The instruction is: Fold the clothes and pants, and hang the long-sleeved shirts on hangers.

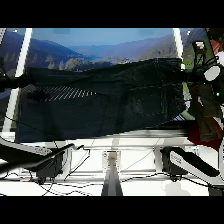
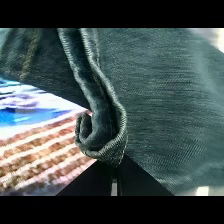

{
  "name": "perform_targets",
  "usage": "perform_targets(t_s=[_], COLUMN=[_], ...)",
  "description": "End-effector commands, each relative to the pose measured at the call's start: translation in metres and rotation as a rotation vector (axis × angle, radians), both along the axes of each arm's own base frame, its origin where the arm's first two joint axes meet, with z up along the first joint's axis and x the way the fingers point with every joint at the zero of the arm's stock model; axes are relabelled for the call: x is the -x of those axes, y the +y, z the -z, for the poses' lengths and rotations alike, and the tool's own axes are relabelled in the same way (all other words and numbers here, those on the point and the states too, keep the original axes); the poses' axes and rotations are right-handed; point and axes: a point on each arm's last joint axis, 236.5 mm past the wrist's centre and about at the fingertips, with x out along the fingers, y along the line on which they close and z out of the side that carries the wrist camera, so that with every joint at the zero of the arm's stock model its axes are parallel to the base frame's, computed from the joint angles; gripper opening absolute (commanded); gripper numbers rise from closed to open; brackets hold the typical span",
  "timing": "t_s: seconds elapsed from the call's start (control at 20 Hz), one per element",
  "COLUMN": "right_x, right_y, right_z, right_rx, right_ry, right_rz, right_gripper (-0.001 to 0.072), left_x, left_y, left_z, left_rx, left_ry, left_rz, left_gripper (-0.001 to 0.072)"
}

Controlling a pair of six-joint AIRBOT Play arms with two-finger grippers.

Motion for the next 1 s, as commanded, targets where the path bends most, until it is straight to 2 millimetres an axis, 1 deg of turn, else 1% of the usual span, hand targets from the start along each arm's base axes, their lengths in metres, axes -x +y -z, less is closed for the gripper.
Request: perform_targets(t_s=[0.0,0.05,0.15,0.25,0.3,0.35,0.4,0.45,0.5,0.55,0.6,0.65,0.7,0.75,0.8,0.85,0.9,0.95], right_x=[-0.006,-0.005,-0.005,-0.005,-0.005,-0.005,-0.005,-0.005,-0.005,-0.005,-0.005,-0.007,-0.008,-0.010,-0.013,-0.017,-0.023,-0.029], right_y=[-0.007,-0.010,-0.013,-0.014,-0.015,-0.015,-0.015,-0.014,-0.014,-0.014,-0.014,-0.014,-0.015,-0.015,-0.016,-0.016,-0.016,-0.016], right_z=[-0.004,-0.004,-0.003,-0.003,-0.003,-0.003,-0.003,-0.003,-0.003,-0.003,-0.004,-0.004,-0.006,-0.007,-0.009,-0.013,-0.016,-0.018], right_rx=[0.037,0.055,0.069,0.077,0.079,0.079,0.079,0.079,0.079,0.077,0.075,0.076,0.077,0.078,0.080,0.081,0.074,0.064], right_ry=[-0.031,-0.029,-0.026,-0.025,-0.025,-0.025,-0.025,-0.025,-0.025,-0.025,-0.028,-0.035,-0.042,-0.052,-0.067,-0.091,-0.119,-0.143], right_rz=[0.002,0.000,-0.002,-0.003,-0.004,-0.004,-0.004,-0.004,-0.004,-0.004,-0.003,-0.001,0.000,0.002,0.005,0.010,0.017,0.025], right_gripper=[0.0041,0.0041,0.0042,0.0041,0.0042,0.0041,0.0041,0.0042,0.0041,0.0041,0.0042,0.0042,0.0042,0.0041,0.0042,0.0042,0.0041,0.0041], left_x=[0.026,0.038,0.070,0.100,0.106,0.103,0.098,0.094,0.091,0.092,0.097,0.103,0.105,0.098,0.087,0.072,0.054,0.033], left_y=[-0.010,-0.012,-0.030,-0.058,-0.063,-0.054,-0.039,-0.017,0.008,0.033,0.048,0.055,0.053,0.043,0.031,0.021,0.015,0.009], left_z=[-0.053,-0.073,-0.120,-0.181,-0.215,-0.241,-0.258,-0.259,-0.244,-0.216,-0.184,-0.151,-0.123,-0.098,-0.079,-0.060,-0.048,-0.039], left_rx=[0.017,0.014,0.039,0.151,0.197,0.206,0.210,0.211,0.220,0.221,0.205,0.185,0.195,0.225,0.268,0.310,0.348,0.396], left_ry=[-0.026,-0.042,-0.118,-0.277,-0.390,-0.490,-0.548,-0.533,-0.454,-0.320,-0.189,-0.060,0.038,0.105,0.136,0.145,0.128,0.093], left_rz=[0.090,0.126,0.278,0.415,0.423,0.363,0.276,0.151,-0.004,-0.166,-0.266,-0.319,-0.335,-0.315,-0.286,-0.276,-0.286,-0.311], left_gripper=[0.0023,0.0023,0.0023,0.0022,0.0022,0.0022,0.0022,0.0022,0.0021,0.0022,0.0021,0.0021,0.0021,0.0022,0.0022,0.0022,0.0023,0.0022])
